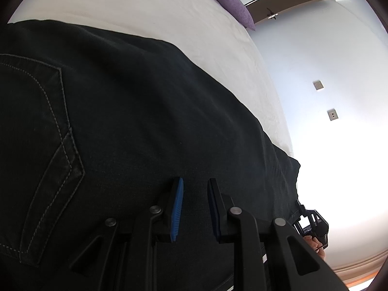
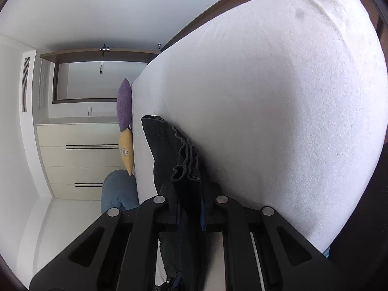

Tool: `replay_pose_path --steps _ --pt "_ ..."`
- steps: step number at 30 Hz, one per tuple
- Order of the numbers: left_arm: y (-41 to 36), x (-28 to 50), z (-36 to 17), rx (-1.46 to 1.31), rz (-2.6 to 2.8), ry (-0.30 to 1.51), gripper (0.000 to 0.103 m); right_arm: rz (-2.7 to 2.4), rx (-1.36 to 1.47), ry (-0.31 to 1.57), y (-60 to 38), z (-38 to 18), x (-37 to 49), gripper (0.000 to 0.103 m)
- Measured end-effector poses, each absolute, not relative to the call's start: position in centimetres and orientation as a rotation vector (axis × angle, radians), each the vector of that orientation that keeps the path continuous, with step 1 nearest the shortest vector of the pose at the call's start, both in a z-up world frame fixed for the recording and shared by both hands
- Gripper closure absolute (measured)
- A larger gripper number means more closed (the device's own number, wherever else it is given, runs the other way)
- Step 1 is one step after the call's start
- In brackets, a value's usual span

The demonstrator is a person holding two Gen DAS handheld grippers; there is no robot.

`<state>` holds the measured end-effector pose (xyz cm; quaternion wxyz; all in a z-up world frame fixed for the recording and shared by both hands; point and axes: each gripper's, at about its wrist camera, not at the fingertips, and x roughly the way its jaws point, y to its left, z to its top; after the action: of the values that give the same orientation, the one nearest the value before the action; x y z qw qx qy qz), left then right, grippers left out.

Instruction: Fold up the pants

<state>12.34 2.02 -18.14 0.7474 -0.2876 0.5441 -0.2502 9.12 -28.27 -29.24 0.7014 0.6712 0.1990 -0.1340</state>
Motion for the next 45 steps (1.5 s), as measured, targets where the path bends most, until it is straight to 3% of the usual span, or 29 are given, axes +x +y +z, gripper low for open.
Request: replay_pose_path --steps 6,10,12,14,17,20,23,42,43,44,45 --pt "2.5 12.3 -18.4 -0.652 -0.557 1.180 0.080 -0.341 1.305 0.499 -27.3 -23.9 10.3 0.094" --pt "2.8 12.2 -18.5 -0.673 -0.570 1.174 0.079 -0.270 0.954 0.582 -22.2 -17.6 14.3 0.094" --pt "2.9 12.3 -18.5 -0.696 -0.589 1.169 0.071 -0.181 0.733 0.639 -17.2 -15.1 16.4 0.094" --pt "2.8 12.3 -18.2 -0.722 -0.618 1.160 0.054 -0.098 0.487 0.712 -11.1 -14.4 18.4 0.094" --pt "2.1 12.4 -17.4 -0.713 -0.649 1.157 0.034 -0.033 0.170 0.848 -3.6 -17.1 20.5 0.094" --pt "1.5 12.3 -16.3 -0.675 -0.649 1.152 0.015 -0.027 -0.019 0.917 0.1 -20.2 21.2 0.094" --pt "1.5 12.3 -15.1 -0.658 -0.625 1.130 0.004 -0.038 -0.074 0.927 0.6 -21.1 21.1 0.094" --pt "-8.5 15.3 -14.7 -0.580 -0.707 1.330 0.006 -0.036 -0.091 0.795 1.4 -19.0 16.1 0.094" --pt "-8.9 15.5 -14.7 -0.575 -0.711 1.330 0.017 -0.034 -0.092 0.791 1.4 -18.8 16.0 0.094" --pt "-9.3 15.6 -14.7 -0.572 -0.724 1.336 0.036 -0.031 -0.094 0.787 1.5 -18.7 15.7 0.094" --pt "-9.8 15.9 -14.8 -0.567 -0.737 1.351 0.044 -0.028 -0.097 0.783 1.6 -18.4 15.5 0.094"
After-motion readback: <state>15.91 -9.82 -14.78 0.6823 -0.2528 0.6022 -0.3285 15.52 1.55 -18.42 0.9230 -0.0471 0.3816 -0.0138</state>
